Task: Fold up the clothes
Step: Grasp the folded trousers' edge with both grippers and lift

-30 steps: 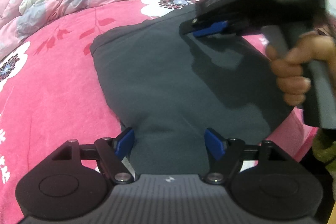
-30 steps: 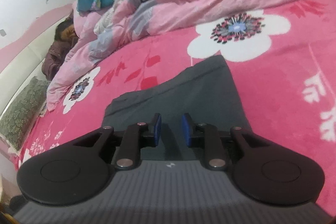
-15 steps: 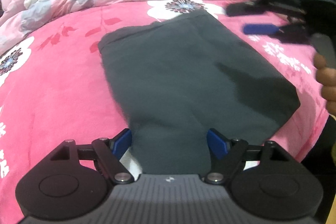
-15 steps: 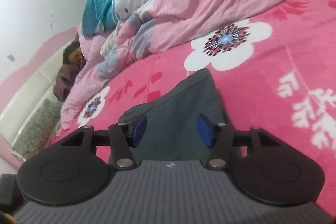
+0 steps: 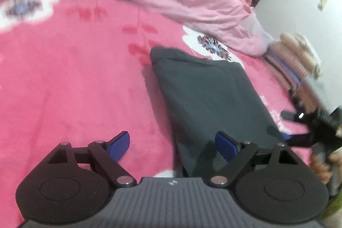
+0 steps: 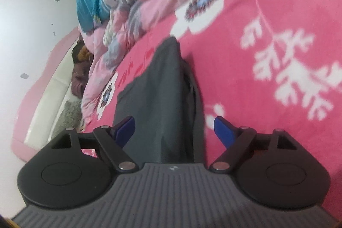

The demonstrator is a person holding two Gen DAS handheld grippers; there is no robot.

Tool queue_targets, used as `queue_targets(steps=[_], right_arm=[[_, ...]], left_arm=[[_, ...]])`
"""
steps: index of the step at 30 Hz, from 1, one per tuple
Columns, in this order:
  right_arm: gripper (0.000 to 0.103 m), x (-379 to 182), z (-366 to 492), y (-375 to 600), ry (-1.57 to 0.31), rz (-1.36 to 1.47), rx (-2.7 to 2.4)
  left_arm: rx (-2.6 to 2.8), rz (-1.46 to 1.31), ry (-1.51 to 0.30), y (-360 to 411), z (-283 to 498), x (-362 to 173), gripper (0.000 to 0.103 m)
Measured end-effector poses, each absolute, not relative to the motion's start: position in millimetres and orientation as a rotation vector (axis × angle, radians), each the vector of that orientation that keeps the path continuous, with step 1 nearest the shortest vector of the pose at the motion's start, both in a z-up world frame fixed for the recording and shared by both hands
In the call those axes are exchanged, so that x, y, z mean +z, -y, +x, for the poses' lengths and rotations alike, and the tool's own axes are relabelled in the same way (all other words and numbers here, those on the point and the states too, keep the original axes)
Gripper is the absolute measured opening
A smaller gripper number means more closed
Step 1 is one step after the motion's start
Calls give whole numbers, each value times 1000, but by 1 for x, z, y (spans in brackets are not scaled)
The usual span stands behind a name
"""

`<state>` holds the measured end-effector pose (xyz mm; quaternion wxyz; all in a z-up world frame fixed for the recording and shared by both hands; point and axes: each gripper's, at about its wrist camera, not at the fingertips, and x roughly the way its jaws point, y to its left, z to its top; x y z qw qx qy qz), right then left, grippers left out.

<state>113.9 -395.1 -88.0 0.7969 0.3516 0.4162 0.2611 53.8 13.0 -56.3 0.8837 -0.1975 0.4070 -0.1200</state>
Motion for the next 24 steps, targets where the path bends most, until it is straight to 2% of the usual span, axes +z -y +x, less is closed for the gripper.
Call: queue_targets(steps=[9, 14, 15, 17, 20, 21, 22, 24], right_arm=[[82, -100, 176, 367, -944, 737, 752], [81, -100, 213, 337, -963, 660, 887], [79, -100, 218, 332, -964, 649, 907], [72, -101, 228, 324, -965, 629, 935], [46, -104, 238, 316, -967, 613, 954], [33, -105, 239, 316, -968, 622, 952], [26, -105, 236, 318, -958, 632, 951], [19, -103, 230, 321, -938, 651, 947]], left_arm=[[-428, -583, -843, -30, 131, -87, 80], [-486, -629, -828, -27, 163, -99, 70], [-491, -633, -824, -25, 166, -100, 65], [-502, -642, -817, -22, 173, -103, 56], [-515, -681, -809, -22, 180, -106, 37], [-519, -699, -806, -23, 181, -107, 28], [-523, -716, -804, -23, 183, -107, 25], [-537, -729, -790, -24, 181, -102, 19]])
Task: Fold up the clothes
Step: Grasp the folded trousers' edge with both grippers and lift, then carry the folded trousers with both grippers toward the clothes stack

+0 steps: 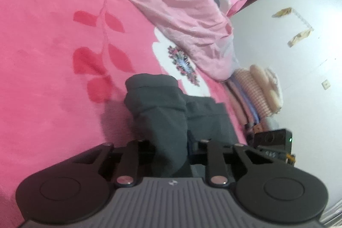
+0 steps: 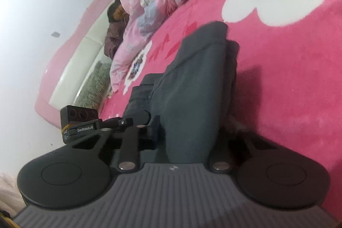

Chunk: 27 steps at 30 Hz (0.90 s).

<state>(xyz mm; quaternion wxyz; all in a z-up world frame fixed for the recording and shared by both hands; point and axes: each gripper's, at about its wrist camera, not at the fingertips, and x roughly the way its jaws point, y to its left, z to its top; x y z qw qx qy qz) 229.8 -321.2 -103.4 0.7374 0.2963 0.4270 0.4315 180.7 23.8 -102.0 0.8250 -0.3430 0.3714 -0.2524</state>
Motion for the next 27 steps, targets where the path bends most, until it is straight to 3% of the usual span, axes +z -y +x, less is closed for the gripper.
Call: queue_targets(steps=[4, 14, 27], right_arm=[[13, -86, 207, 332, -846, 671, 926], [12, -4, 99, 377, -426, 571, 682], [11, 82, 41, 485, 53, 506, 284]], left_arm=[[-588, -699, -734, -13, 173, -73, 17], [-754, -508, -579, 59, 158, 21, 14], [-1034, -226, -400, 264, 226, 139, 14]])
